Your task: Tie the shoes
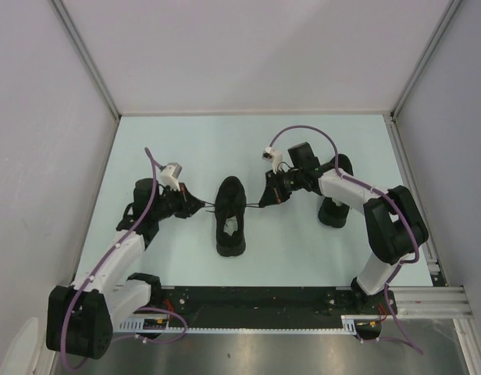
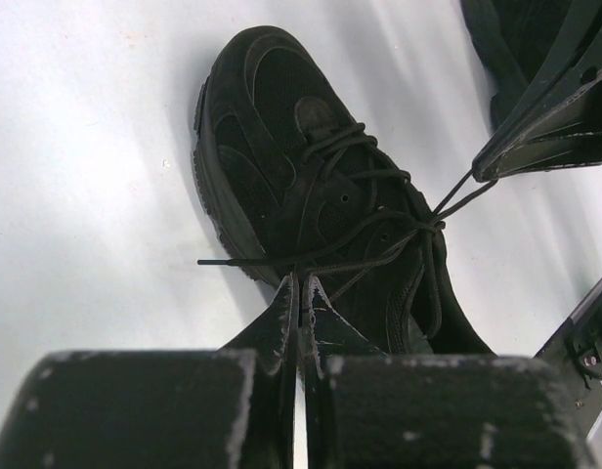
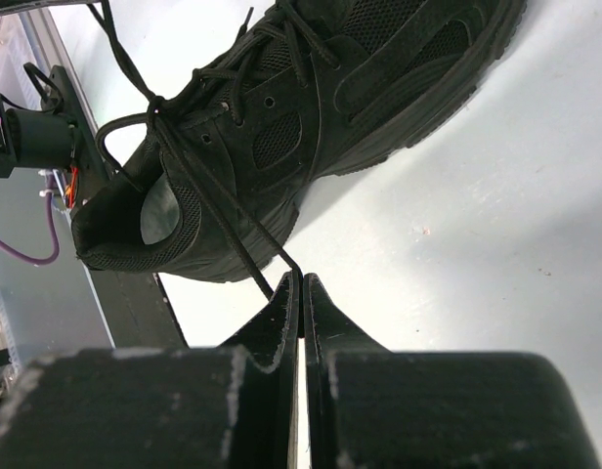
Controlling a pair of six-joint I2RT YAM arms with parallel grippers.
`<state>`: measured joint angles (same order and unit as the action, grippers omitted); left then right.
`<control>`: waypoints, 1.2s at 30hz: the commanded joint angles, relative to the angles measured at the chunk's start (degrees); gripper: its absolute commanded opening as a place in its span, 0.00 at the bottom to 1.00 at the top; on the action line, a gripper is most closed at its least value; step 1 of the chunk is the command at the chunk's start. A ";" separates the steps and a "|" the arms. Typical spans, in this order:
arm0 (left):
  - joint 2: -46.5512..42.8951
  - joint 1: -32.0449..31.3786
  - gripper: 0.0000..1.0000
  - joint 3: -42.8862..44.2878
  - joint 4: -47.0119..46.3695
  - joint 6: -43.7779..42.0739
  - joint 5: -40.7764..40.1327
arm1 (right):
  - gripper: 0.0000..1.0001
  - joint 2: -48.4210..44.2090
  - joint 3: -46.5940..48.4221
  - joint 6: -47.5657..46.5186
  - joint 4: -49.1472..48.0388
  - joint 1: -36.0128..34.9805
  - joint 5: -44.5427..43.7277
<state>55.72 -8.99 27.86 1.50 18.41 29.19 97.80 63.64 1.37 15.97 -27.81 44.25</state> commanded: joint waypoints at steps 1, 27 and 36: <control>1.31 2.75 0.00 -0.35 -0.88 -2.24 -3.00 | 0.00 -1.03 -0.88 -2.86 2.49 2.41 -4.35; 8.52 6.00 0.00 -1.40 -4.93 -1.63 -2.73 | 0.00 1.25 -3.52 -3.21 0.82 3.47 -5.31; 7.83 4.95 0.00 0.79 -6.16 -1.45 5.69 | 0.00 -1.73 -2.38 2.85 -5.15 -0.57 -3.03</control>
<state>64.93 -5.30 26.89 -3.77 18.50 34.72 98.04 61.01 2.24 11.79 -27.70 44.23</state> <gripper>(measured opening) 0.007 0.011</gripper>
